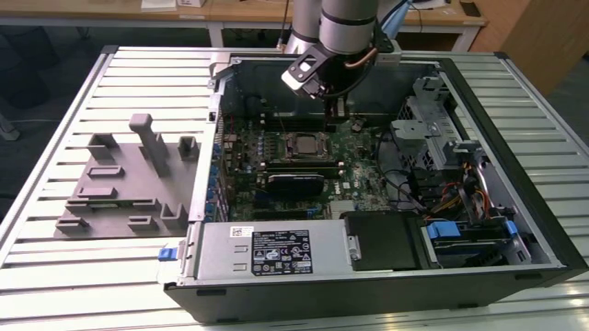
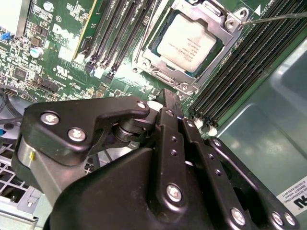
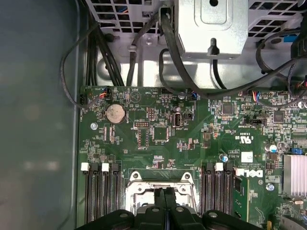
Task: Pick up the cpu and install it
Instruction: 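Close the cpu cover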
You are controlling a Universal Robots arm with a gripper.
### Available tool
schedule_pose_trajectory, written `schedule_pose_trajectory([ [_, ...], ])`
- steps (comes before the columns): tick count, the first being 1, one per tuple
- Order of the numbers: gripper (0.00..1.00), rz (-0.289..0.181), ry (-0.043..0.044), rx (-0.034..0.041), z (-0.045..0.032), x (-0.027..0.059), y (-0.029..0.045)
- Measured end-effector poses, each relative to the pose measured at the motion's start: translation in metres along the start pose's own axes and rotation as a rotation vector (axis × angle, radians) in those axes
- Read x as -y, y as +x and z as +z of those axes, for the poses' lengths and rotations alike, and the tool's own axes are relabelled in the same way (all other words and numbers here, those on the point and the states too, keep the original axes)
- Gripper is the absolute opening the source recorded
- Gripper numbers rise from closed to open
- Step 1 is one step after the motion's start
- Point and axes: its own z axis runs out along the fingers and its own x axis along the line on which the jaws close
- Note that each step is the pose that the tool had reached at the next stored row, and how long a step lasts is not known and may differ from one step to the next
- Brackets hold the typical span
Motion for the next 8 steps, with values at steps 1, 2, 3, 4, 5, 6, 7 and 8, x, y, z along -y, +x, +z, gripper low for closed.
schedule_pose_trajectory([
  [1,0.11,0.000,0.0000,0.0004,0.0005,0.0001,0.0000],
  [2,0.11,0.000,0.0000,0.0008,0.0009,0.0002,0.0000],
  [3,0.11,0.000,0.0000,0.0010,0.0014,0.0005,0.0000],
  [4,0.11,0.000,0.0000,0.0011,0.0018,0.0012,0.0000],
  [5,0.11,0.000,0.0001,0.0011,0.0021,0.0022,0.0000],
  [6,0.11,0.000,0.0001,0.0013,0.0025,0.0037,0.0000],
  [7,0.11,0.000,0.0001,0.0013,0.0028,0.0054,0.0000],
  [8,0.11,0.000,0.0000,0.0013,0.0032,0.0072,0.0000],
])
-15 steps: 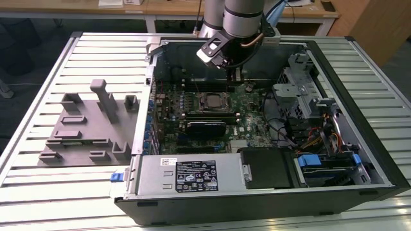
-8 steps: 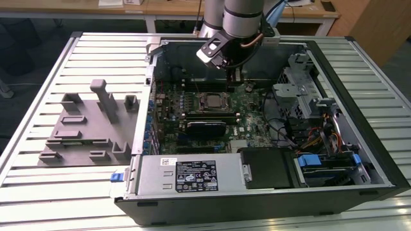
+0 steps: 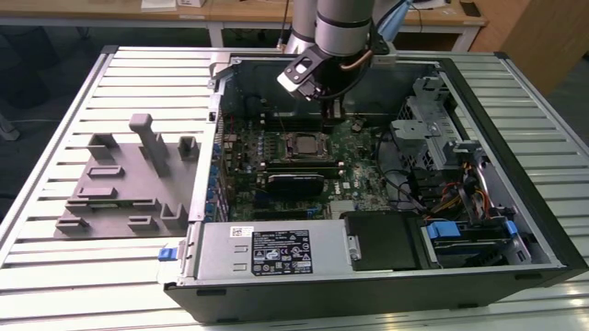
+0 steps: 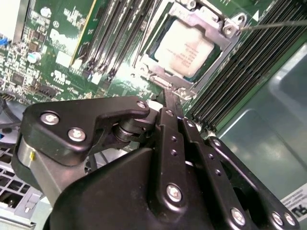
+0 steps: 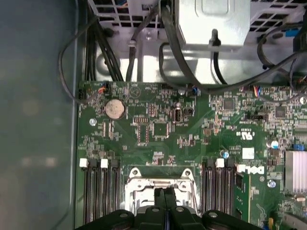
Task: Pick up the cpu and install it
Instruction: 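Close the cpu cover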
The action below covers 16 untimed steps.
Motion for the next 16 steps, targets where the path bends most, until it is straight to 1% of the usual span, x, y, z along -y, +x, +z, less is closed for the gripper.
schedule_pose_trajectory([
  [4,0.11,0.000,0.0000,0.0001,0.0017,0.0061,0.0000],
  [12,0.11,0.001,0.0000,0.0002,0.0056,0.0134,0.0000],
  [16,0.11,0.001,0.0000,0.0001,0.0076,0.0191,0.0000],
])
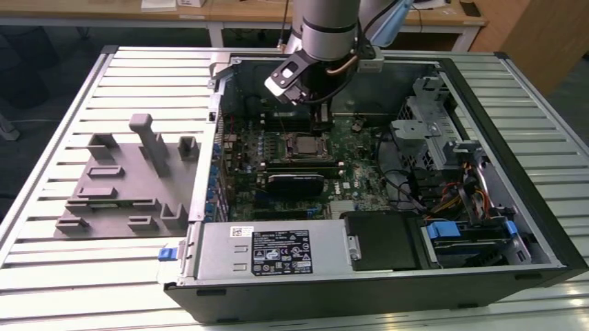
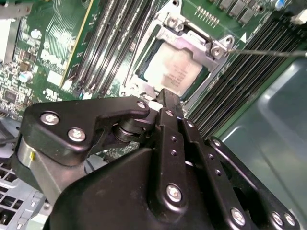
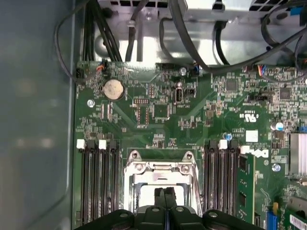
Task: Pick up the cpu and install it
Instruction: 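Close the cpu cover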
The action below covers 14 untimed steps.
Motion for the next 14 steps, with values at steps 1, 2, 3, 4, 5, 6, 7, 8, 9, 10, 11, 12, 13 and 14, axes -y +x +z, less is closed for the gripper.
schedule_pose_trajectory([
  [1,0.11,0.000,0.0000,0.0000,0.0006,0.0017,0.0000],
  [2,0.11,0.000,0.0000,0.0000,0.0012,0.0033,0.0000],
  [3,0.11,0.001,0.0000,0.0000,0.0018,0.0048,0.0000],
  [4,0.11,0.001,0.0000,0.0001,0.0024,0.0065,0.0000],
  [5,0.11,0.001,0.0000,0.0000,0.0031,0.0081,0.0000],
  [6,0.11,0.001,0.0000,0.0000,0.0037,0.0096,0.0000],
  [7,0.11,0.001,0.0001,0.0001,0.0043,0.0109,-0.0001],
  [8,0.11,0.001,0.0000,0.0002,0.0050,0.0123,-0.0001],
  [9,0.11,0.001,0.0001,0.0002,0.0050,0.0123,-0.0001],
  [10,0.11,0.001,0.0001,0.0003,0.0050,0.0123,-0.0001],
  [11,0.11,0.001,0.0001,0.0002,0.0050,0.0123,-0.0001],
  [12,0.11,0.001,0.0000,0.0001,0.0051,0.0124,-0.0001],
  [13,0.11,0.001,0.0001,0.0001,0.0051,0.0124,-0.0001],
  [14,0.11,0.000,0.0001,0.0001,0.0051,0.0124,-0.0001],
])
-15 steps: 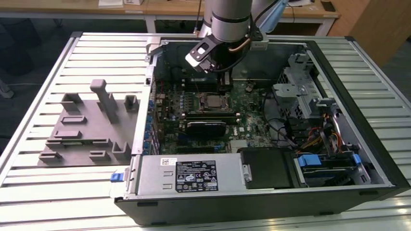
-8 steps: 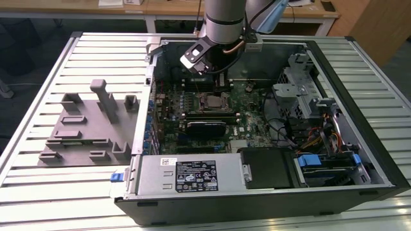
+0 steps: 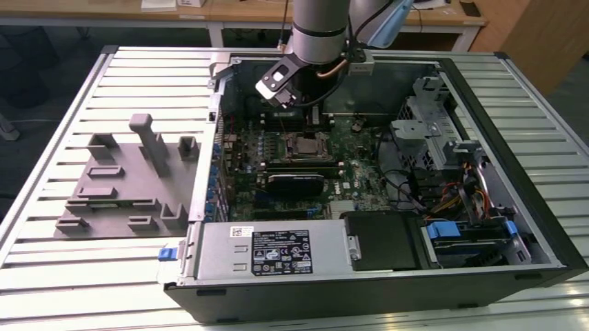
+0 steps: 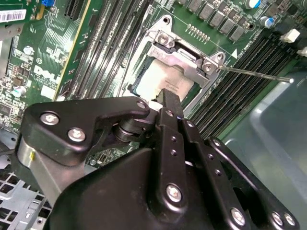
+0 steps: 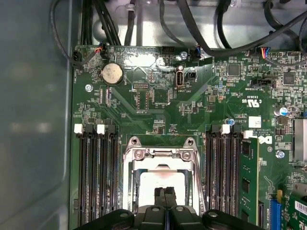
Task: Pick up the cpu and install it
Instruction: 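Close the cpu cover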
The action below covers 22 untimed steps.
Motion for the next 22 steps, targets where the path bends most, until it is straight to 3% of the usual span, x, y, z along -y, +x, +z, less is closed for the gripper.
schedule_pose_trajectory([
  [5,0.11,-0.052,-0.0011,-0.0009,0.0000,0.0000,0.0000],
  [22,0.11,-0.339,-0.0067,-0.0057,0.0000,0.0000,0.0000],
])
